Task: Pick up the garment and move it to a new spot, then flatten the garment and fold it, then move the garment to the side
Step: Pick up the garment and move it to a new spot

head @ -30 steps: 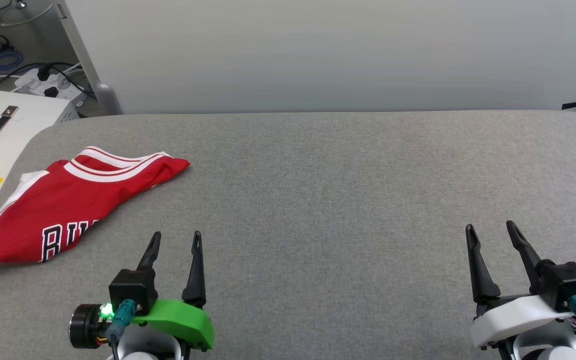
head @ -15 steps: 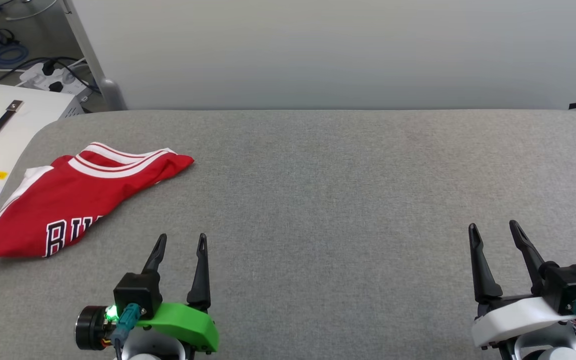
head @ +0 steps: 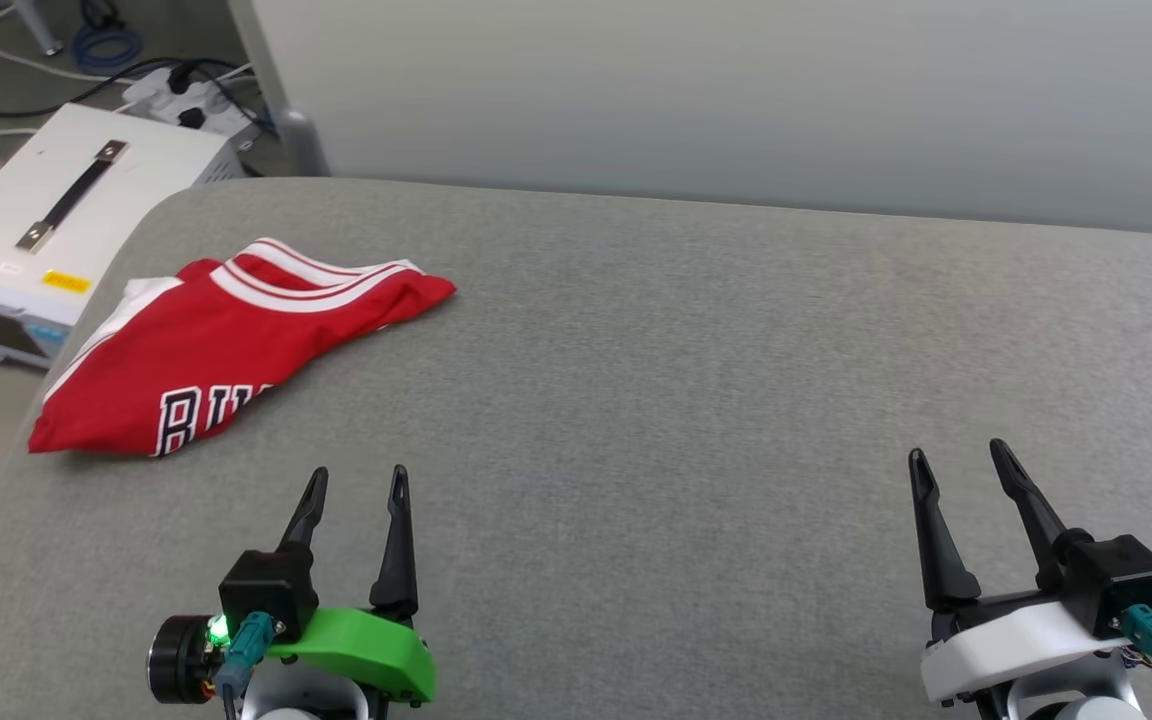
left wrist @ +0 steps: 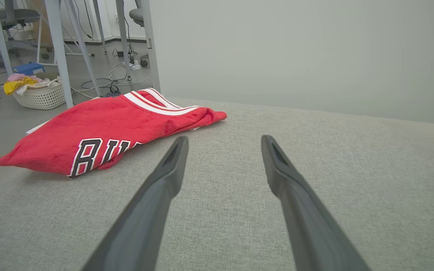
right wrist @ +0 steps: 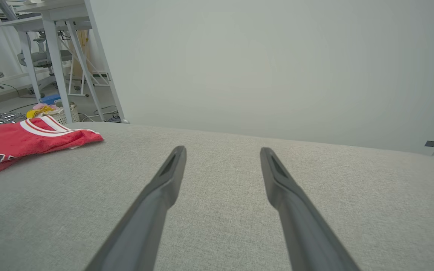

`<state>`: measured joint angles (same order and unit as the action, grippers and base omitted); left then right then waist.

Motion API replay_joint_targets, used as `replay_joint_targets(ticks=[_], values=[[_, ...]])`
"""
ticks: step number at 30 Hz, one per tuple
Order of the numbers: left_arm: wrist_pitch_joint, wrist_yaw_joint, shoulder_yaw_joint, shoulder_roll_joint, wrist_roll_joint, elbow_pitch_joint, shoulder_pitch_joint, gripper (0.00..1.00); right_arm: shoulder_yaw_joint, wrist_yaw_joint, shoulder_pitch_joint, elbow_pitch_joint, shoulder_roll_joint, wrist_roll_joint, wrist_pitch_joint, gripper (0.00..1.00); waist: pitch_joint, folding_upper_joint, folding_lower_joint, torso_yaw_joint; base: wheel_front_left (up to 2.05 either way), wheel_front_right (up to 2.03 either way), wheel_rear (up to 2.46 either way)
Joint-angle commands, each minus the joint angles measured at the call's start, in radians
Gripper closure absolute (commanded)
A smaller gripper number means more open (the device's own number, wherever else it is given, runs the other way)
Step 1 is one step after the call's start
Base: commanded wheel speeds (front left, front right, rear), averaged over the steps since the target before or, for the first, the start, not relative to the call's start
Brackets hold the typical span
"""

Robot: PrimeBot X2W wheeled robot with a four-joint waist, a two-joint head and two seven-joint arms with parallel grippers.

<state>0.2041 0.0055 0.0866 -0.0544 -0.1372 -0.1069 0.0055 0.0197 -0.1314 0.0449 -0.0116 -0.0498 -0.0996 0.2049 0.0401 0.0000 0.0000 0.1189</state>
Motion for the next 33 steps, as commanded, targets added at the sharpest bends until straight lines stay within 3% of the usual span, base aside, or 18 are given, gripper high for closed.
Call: replay_joint_targets(ticks=[1,19,23,33], values=[[0.012,0.003,-0.001,0.003,-0.007,-0.005,-0.007,0.00,0.002,0.001,0.016,-0.002,-0.001,-0.001,0.011,0.00,0.012,0.0000,0.0000,0.046,0.00,0.00,0.00],[0.049,-0.005,0.024,0.004,-0.028,-0.020,-0.006,0.00,0.042,0.001,0.018,0.016,0.000,-0.022,0.049,0.00,0.019,0.0000,0.0000,0.277,0.00,0.00,0.00],[0.058,-0.032,0.043,0.004,-0.031,-0.033,-0.004,0.00,0.046,0.001,0.019,0.019,0.000,-0.032,0.057,0.00,0.017,0.0000,0.0000,0.319,0.00,0.00,0.00],[0.058,-0.035,0.044,0.004,-0.034,-0.024,-0.007,0.00,0.047,0.001,0.014,0.016,0.000,-0.038,0.057,0.00,0.022,0.0000,0.0000,0.352,0.00,0.00,0.00]])
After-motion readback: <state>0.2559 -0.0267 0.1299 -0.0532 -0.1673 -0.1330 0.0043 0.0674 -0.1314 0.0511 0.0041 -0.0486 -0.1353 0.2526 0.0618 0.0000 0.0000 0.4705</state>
